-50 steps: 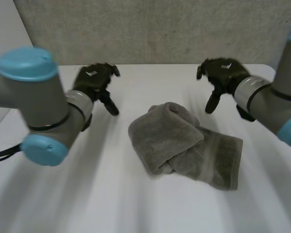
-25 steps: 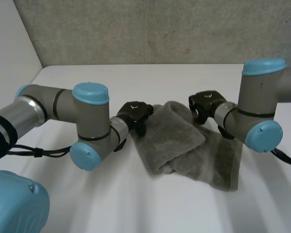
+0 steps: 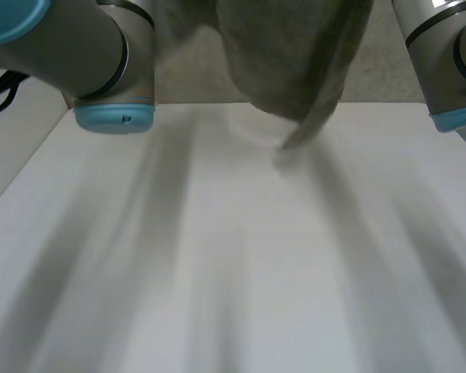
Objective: Fold the towel.
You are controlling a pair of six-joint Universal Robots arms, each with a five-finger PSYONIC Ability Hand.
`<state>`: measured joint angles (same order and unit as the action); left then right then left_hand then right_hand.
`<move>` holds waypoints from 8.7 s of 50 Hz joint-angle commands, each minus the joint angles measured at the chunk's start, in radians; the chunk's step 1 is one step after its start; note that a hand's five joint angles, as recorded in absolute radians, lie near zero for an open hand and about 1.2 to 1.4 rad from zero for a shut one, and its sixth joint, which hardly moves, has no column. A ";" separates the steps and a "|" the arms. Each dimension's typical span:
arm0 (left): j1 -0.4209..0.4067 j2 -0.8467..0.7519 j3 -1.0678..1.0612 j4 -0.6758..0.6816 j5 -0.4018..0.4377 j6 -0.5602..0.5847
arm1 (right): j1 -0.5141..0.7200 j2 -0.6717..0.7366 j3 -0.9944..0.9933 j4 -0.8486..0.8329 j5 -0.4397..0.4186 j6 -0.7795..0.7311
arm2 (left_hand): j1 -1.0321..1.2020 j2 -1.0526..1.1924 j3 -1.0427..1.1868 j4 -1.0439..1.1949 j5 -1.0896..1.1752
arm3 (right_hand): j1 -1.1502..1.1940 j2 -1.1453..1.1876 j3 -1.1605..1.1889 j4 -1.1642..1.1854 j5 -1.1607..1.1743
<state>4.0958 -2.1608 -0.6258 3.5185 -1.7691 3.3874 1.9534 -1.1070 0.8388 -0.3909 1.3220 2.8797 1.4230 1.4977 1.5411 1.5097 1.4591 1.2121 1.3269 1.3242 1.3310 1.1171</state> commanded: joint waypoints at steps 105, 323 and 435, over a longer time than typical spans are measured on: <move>0.095 0.427 -1.465 0.171 0.000 0.007 | 0.148 0.797 -0.601 0.730 -0.032 -0.474 | -0.085 -0.160 -0.203 -0.172 -0.296 | 0.184 0.069 0.072 0.065 0.105; 0.459 -0.064 -0.834 0.085 0.521 0.158 | -0.174 0.379 -0.077 0.771 -0.003 -0.527 | -0.027 -0.101 -0.145 -0.113 -0.237 | 0.184 0.069 0.072 0.065 0.105; 0.350 0.477 -1.295 0.197 0.230 0.004 | 0.452 0.469 -0.038 0.392 0.056 -0.459 | -1.242 -1.316 -1.360 -1.329 -1.452 | 0.184 0.069 0.072 0.065 0.105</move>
<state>4.4481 -1.6491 -1.9297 3.7010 -1.5374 3.3904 2.3306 -0.7794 0.8616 -0.0074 1.3879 2.4173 0.2693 0.2613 0.2479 0.2644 0.2205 1.1947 1.3186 1.3313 1.3318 1.1238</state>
